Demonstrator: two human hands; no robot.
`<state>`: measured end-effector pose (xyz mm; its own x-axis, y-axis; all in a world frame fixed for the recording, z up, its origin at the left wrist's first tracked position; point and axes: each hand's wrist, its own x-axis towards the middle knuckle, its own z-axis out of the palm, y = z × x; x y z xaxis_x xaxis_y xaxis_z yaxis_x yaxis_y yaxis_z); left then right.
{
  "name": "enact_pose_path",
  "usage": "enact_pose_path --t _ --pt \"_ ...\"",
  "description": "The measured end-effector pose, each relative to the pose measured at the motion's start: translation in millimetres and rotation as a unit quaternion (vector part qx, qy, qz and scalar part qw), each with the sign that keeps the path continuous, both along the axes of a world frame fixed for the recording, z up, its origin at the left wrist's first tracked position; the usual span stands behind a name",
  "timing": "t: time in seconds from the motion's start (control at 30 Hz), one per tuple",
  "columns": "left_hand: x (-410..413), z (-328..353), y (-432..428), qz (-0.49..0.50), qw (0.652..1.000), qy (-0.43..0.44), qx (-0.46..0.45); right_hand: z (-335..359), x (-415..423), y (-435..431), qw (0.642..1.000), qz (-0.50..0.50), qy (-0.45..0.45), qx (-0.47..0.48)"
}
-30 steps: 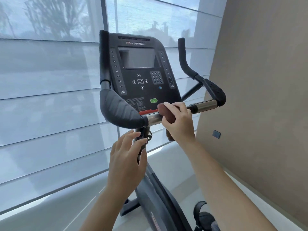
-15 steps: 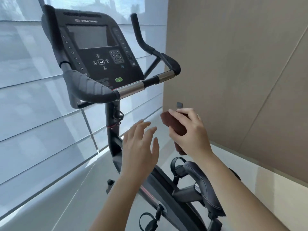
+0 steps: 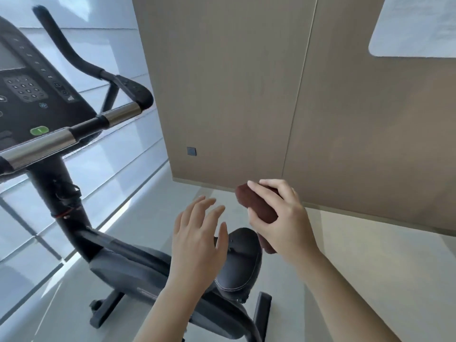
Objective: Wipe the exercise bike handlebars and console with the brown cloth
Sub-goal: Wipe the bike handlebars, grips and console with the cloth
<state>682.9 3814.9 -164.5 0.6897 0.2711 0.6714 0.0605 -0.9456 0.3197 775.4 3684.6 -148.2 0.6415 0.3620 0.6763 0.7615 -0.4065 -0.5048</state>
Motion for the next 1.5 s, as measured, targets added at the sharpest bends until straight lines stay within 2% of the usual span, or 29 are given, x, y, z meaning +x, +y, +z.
enact_pose_path --t 0.33,0.53,0.73,1.07,1.2,1.5 --pt "107.2 -3.7 -136.3 -0.060 0.998 -0.004 -0.002 -7.5 74.6 -163.5 0.996 -0.083 0.021 0.020" --pt "175.9 -11.5 -240.1 -0.061 0.998 -0.003 -0.011 -11.2 147.6 -255.7 0.997 -0.071 0.011 0.018" --pt "235.2 -1.8 -294.6 -0.030 0.999 -0.003 -0.016 -2.5 213.9 -307.9 0.999 -0.048 0.007 0.017" --pt "331.1 1.4 -279.1 0.029 1.000 -0.010 -0.009 -2.5 322.5 -280.4 1.000 0.018 0.014 0.018" --pt "373.8 -2.4 -247.8 0.051 0.999 -0.008 -0.013 -6.4 371.8 -241.6 0.999 0.044 0.004 0.000" --pt "448.1 11.4 -145.9 0.129 0.991 -0.020 0.007 12.8 465.3 -119.6 0.989 0.137 -0.012 0.046"
